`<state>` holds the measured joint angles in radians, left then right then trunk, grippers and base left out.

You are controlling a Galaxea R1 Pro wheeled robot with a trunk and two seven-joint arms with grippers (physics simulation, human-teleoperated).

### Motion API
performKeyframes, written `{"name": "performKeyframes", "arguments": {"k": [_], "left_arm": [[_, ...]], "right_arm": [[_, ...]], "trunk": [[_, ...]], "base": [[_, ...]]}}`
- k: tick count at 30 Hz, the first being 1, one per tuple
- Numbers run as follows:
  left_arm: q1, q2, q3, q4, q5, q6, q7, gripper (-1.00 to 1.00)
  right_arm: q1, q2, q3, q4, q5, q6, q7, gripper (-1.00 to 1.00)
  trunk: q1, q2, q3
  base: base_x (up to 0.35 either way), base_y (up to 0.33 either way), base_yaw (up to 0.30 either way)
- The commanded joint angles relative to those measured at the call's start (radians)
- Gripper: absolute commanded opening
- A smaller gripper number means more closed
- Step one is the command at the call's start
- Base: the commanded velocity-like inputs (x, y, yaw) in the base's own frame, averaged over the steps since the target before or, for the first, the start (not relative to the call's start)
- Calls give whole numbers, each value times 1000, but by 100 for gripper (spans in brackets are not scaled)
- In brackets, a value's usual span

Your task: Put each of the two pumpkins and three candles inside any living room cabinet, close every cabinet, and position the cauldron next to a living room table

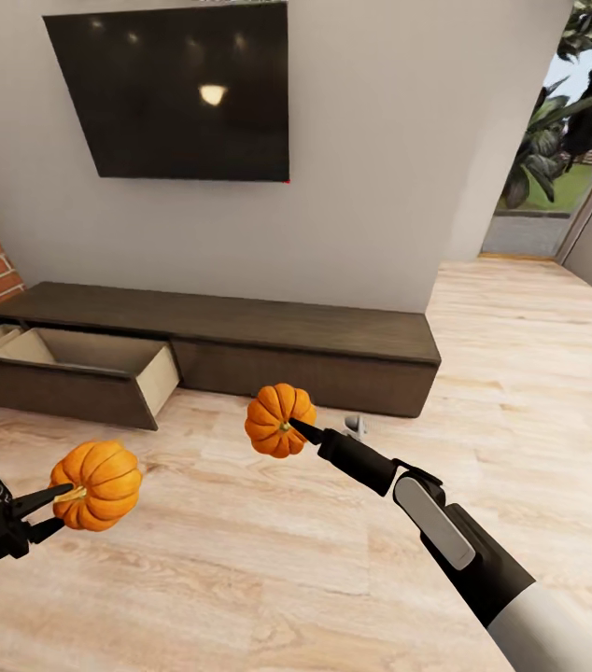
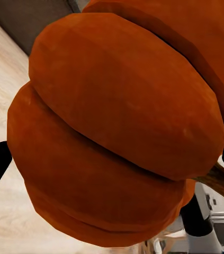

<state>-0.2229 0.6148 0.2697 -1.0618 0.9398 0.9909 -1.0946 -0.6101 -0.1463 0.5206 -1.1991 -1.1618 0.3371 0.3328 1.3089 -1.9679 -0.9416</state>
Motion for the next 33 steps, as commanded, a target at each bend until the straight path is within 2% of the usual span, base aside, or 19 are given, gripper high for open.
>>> {"name": "performKeyframes", "arguments": {"k": [1,24,30,33], "left_arm": [[-2,0,-4,0,2,5,-2,-100],[-6,-1,-16,1,-3,3,-1,-100],[-8,-1,-31,0,-3,3,-1,-100],[-9,-1,-32,0,-3,3,-1,-100]], "right_arm": [[0,-1,1,0,-9,4,2,-100],[0,1,4,0,-5,4,5,-100],[0,1,5,0,-4,3,5,-100],[0,1,5,0,17,3,6,-100]], "trunk": [[-4,7,2],[-92,168,75],[-115,210,93],[-127,231,103]], "base": [[0,0,289],[0,0,291],[0,0,291],[0,0,291]]}}
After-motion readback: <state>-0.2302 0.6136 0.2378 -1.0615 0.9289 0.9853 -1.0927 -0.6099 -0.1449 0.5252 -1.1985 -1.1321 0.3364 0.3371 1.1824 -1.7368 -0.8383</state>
